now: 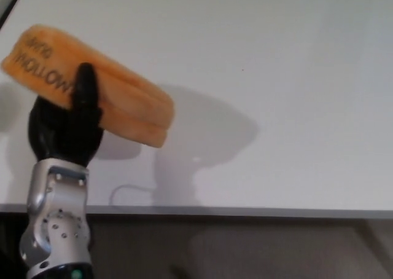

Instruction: A soft plate is kept in the center of the table close to the robot and the robot uses its left hand to pick up the plate, turns it upside down and places it back on the table

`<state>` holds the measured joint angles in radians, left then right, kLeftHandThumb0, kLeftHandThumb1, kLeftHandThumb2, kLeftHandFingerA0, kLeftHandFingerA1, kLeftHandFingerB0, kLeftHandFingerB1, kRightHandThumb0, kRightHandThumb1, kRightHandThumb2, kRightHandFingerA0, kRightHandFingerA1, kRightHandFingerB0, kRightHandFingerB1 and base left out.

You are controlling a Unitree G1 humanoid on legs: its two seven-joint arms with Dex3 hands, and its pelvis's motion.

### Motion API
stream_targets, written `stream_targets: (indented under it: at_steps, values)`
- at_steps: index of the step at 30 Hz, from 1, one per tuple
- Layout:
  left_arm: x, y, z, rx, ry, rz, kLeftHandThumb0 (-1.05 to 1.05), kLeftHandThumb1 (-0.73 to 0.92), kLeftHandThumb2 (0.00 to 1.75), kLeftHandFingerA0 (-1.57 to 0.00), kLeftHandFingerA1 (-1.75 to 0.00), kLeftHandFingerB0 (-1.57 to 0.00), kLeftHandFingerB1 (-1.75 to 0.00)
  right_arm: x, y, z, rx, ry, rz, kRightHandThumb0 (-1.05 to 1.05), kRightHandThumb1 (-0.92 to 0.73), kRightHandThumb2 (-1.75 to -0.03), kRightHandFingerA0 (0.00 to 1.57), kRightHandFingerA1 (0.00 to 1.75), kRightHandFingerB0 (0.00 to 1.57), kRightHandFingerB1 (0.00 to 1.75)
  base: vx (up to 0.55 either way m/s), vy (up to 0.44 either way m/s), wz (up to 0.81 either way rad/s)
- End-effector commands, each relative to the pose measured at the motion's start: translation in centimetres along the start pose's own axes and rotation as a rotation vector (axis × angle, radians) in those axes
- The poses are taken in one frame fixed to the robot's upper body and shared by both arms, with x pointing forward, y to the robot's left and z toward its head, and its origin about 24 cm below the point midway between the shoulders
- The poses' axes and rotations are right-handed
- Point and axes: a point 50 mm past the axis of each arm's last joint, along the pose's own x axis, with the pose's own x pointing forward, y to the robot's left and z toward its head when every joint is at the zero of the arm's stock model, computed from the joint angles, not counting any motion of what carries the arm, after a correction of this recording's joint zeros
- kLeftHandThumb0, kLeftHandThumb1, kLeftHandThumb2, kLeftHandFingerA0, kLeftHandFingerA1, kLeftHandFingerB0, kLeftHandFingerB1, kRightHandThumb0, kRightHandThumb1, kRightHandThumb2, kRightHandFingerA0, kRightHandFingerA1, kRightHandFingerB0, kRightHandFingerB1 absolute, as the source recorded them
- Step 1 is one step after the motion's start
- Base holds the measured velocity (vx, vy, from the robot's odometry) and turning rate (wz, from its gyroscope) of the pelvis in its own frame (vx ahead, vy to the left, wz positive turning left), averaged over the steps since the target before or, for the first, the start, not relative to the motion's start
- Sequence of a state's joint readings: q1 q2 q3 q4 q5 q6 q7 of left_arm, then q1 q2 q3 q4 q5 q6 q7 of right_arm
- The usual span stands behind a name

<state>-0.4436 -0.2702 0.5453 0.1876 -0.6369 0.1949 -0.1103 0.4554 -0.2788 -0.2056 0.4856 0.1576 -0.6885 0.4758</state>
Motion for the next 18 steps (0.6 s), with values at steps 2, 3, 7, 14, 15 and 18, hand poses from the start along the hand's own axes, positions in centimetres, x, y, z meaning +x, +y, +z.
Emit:
stream_targets:
  at_steps: [2, 3, 7, 14, 15, 18]
  values:
    - [0.6, 1.8, -0.8, -0.536, 0.065, 0.607, -0.28, 0.61, 0.7, -1.01, -1.75, -0.48, -1.64, 0.3, -0.7, 0.1, 0.004, 0.014, -0.023, -0.58, -0.8, -0.65, 0.68, 0.51, 0.43, 0.34, 0.0, 0.0, 0.0]
    - [0.6, 2.0, -0.9, -0.514, 0.096, 0.635, -0.26, 0.67, 0.7, -1.01, -1.75, -0.29, -0.54, 0.3, -0.7, 0.1, 0.007, 0.017, -0.022, -0.58, -0.8, -0.65, 0.68, 0.51, 0.43, 0.34, 0.0, 0.0, 0.0]
    - [0.3, 3.1, -1.4, -0.451, 0.253, 0.759, -0.14, 0.65, 0.75, -1.05, -1.75, -0.22, -0.44, 0.3, -0.7, 0.2, -0.012, 0.022, -0.018, -0.61, -0.81, -0.64, 0.66, 0.5, 0.42, 0.33, 0.0, 0.0, 0.0]
    - [-0.9, 4.9, -2.9, -0.303, 0.389, 0.822, -0.25, 0.58, 0.85, -1.29, -1.58, -0.31, -0.58, 0.5, -0.8, 0.4, -0.018, 0.018, -0.021, -0.62, -0.8, -0.64, 0.66, 0.49, 0.42, 0.33, 0.0, 0.0, 0.0]
    - [-1.0, 5.1, -3.0, -0.3, 0.393, 0.825, -0.25, 0.58, 0.85, -1.29, -1.58, -0.31, -0.58, 0.6, -0.8, 0.4, -0.018, 0.015, -0.022, -0.62, -0.8, -0.64, 0.66, 0.49, 0.42, 0.33, 0.0, 0.0, 0.0]
    - [-1.8, 5.6, -3.8, -0.237, 0.431, 0.846, -0.21, 0.63, 0.73, -1.07, -1.75, -0.35, -0.53, 0.6, -0.7, 0.5, -0.02, 0.015, -0.018, -0.64, -0.8, -0.65, 0.66, 0.49, 0.41, 0.33, 0.0, 0.0, 0.0]
